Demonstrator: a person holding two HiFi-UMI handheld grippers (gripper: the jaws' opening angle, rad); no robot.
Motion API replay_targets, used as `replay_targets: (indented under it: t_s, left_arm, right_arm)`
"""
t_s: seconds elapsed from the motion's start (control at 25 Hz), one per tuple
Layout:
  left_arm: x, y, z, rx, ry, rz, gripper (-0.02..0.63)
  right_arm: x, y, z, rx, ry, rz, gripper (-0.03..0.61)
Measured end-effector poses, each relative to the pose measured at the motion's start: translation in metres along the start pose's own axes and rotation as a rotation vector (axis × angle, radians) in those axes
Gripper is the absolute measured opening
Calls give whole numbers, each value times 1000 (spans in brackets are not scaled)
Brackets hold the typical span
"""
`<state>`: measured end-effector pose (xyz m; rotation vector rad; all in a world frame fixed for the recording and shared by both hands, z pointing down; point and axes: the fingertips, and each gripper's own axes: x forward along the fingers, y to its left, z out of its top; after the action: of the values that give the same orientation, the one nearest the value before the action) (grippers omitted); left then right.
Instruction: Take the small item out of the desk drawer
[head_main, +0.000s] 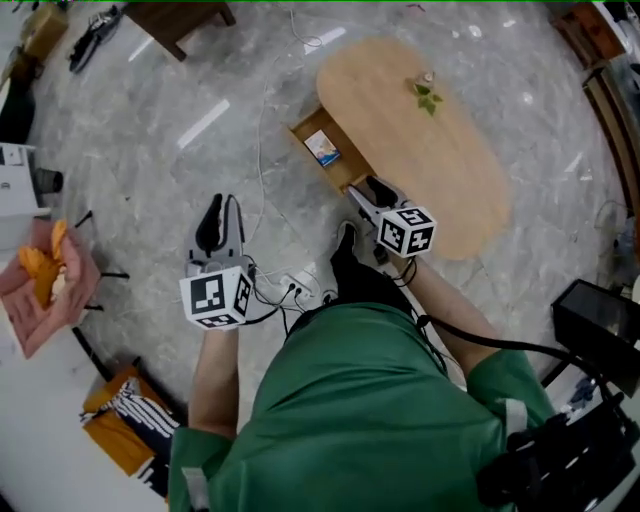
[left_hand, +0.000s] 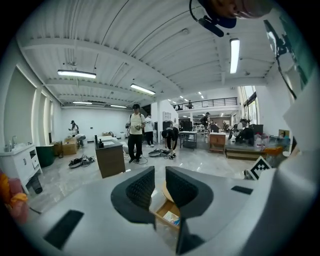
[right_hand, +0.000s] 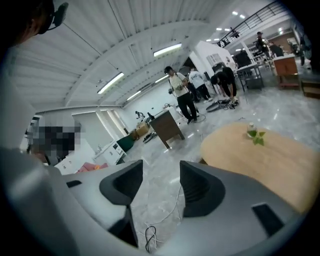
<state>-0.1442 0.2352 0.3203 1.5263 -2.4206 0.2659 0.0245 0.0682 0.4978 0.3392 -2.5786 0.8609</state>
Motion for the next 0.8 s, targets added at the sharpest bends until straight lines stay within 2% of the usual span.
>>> replay_targets:
  t_s: [0.16,0.36,0.56,0.68,0.8]
  left_arm:
    - [58,12,-13,25,25,46,81]
    - [117,8,-39,34,119,3,81]
    - [169,-8,-76,80,219,-138,80]
    - [209,-10,-101,87,252,-271,81]
    - [254,-15,-120,108,234,-406,81]
  right_arm:
    - [41,-30,-16,12,87,25,242]
    - [86,-67,-32,122,148,31,225]
    - [128,-98,-50,228,178,12,225]
    - [150,-119,-72,317,181,-72,225]
    - [177,-144,-85,386,169,-151,227]
